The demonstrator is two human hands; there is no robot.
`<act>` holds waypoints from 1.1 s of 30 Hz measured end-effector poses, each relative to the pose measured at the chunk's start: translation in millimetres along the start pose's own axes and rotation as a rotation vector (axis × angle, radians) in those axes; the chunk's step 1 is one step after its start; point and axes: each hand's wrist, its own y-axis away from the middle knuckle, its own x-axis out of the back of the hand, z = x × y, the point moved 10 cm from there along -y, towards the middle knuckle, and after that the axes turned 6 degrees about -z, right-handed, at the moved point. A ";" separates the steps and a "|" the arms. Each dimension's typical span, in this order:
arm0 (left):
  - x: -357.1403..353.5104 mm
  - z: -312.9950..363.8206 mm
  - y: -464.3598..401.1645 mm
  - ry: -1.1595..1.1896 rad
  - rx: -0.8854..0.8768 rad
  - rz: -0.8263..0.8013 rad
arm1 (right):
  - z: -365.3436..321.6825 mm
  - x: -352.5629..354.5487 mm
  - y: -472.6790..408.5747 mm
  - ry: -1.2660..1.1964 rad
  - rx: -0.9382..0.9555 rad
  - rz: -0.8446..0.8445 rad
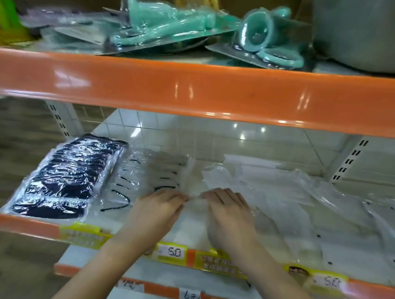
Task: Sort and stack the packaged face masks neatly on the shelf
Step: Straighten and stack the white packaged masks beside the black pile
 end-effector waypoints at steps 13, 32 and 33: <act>-6.9 -109.1 74.0 -0.018 -0.034 0.251 | -93.9 -54.2 -16.6 -0.078 0.049 -0.017; -56.5 -151.3 101.9 0.129 0.127 -0.051 | -115.2 -111.1 0.2 -0.070 -0.096 -0.242; -56.1 -150.0 101.5 0.126 0.137 -0.061 | -115.7 -111.9 1.1 -0.074 -0.102 -0.249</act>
